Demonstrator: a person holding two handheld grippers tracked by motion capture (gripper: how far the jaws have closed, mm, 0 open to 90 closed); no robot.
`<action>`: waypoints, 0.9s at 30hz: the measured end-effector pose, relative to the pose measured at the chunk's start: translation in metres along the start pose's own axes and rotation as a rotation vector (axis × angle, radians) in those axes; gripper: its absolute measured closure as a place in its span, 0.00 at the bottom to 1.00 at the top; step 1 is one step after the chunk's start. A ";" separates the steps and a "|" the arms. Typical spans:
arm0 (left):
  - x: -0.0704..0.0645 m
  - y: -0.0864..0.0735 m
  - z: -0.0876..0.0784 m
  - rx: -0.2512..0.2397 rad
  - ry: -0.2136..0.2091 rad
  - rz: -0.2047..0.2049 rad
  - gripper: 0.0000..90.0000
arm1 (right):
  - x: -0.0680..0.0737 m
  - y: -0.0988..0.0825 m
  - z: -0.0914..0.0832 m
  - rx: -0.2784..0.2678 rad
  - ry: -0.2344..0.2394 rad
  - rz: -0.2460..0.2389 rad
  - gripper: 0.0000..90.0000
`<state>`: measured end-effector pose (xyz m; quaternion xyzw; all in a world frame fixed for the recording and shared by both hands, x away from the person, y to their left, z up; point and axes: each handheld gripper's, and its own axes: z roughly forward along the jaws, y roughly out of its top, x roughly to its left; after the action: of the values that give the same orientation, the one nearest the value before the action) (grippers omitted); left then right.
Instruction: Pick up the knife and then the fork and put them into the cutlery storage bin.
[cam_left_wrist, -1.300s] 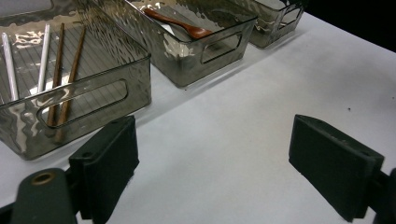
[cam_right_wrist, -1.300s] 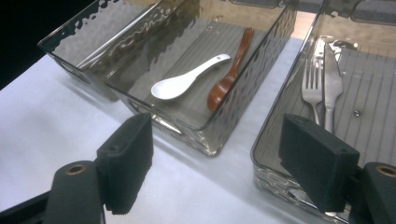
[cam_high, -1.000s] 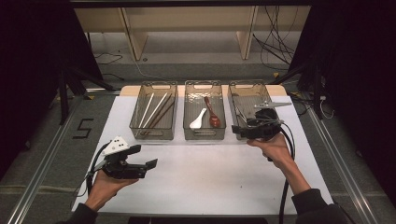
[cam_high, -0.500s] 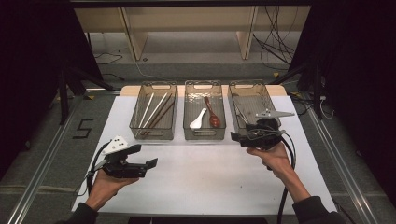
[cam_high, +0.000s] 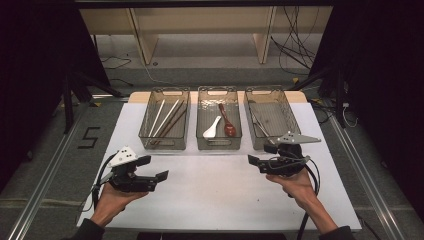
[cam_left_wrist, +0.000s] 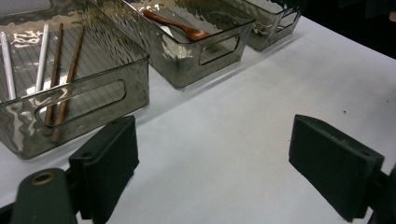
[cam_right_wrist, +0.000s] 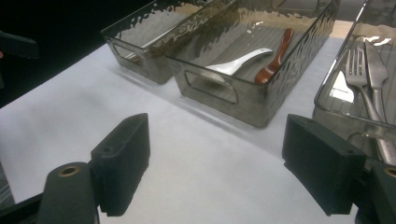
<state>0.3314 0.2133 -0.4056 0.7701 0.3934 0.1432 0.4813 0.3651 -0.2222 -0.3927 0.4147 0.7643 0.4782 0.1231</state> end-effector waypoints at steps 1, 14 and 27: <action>0.000 0.000 0.000 0.001 -0.002 0.000 0.17 | 0.001 -0.002 -0.002 -0.006 0.001 -0.003 0.27; -0.001 0.000 -0.001 -0.009 -0.017 -0.009 0.17 | 0.015 -0.032 -0.017 -0.025 0.005 -0.022 0.25; -0.003 -0.001 -0.002 -0.012 -0.034 -0.012 0.16 | 0.018 -0.044 -0.023 -0.031 -0.034 -0.027 0.20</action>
<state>0.3281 0.2127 -0.4050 0.7671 0.3890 0.1295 0.4933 0.3172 -0.2319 -0.4139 0.4106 0.7601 0.4812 0.1487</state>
